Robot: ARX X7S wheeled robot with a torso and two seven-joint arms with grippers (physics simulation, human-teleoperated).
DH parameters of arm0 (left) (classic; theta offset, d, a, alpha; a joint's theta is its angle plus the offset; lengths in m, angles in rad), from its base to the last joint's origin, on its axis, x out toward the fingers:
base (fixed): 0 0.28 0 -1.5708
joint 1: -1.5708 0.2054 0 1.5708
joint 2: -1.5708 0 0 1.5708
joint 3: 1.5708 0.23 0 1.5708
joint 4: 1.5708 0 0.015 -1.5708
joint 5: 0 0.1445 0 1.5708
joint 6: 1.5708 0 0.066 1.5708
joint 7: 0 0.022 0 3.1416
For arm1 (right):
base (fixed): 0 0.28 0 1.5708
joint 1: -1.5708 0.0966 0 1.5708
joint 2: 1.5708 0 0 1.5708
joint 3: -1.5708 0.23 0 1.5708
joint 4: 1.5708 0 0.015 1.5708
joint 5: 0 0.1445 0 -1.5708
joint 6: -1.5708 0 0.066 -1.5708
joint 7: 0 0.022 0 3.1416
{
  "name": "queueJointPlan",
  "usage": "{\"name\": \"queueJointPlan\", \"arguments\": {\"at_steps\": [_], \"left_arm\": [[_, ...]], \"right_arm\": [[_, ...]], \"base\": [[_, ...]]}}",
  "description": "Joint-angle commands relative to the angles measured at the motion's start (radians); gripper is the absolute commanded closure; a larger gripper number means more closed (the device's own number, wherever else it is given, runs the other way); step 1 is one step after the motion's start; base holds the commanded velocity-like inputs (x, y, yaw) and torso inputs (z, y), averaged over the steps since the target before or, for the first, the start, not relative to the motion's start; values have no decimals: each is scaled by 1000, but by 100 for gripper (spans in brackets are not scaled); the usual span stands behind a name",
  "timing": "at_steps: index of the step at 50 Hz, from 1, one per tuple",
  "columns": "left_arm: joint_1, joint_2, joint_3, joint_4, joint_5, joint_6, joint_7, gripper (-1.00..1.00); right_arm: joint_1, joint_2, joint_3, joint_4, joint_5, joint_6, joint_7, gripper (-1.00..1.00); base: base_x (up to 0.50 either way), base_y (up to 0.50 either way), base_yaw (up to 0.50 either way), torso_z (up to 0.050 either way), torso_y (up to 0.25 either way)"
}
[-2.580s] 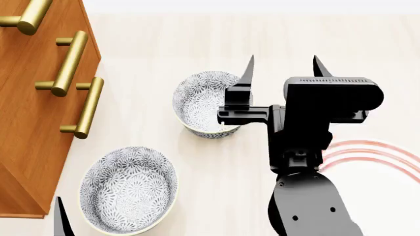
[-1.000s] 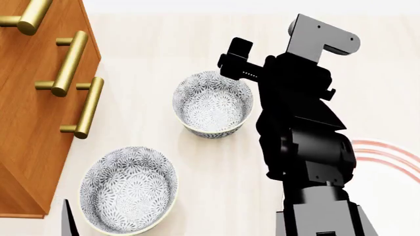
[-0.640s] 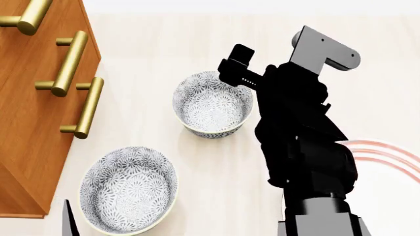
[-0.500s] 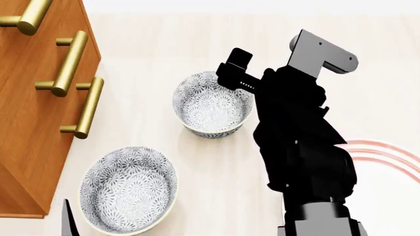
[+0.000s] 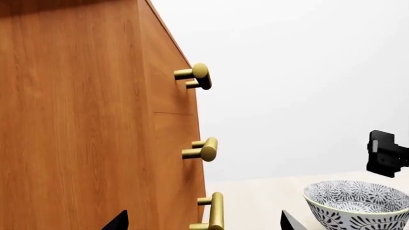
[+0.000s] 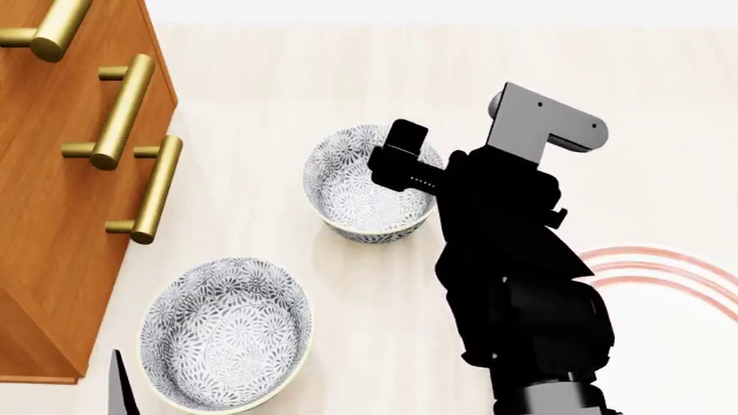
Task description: Pick up the bowl and put it in the front on the plate.
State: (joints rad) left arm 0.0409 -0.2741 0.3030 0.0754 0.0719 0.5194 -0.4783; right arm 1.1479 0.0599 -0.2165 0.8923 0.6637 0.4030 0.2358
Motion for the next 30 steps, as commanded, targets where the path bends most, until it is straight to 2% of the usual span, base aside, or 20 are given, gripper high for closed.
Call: {"name": "queueJointPlan", "arguments": {"at_steps": [1,30], "left_arm": [[-2,9,-8,-4,15,8,11,-100],[-7,0,7,-12,10,10,5,-100]], "right_arm": [[-19,-15,-1,-10,-4,6,-15,-100],[-10,-34,-18,57,51,-29,-20,-100]], "base": [[0,0,0,0,0],[0,0,0,0,0]]}}
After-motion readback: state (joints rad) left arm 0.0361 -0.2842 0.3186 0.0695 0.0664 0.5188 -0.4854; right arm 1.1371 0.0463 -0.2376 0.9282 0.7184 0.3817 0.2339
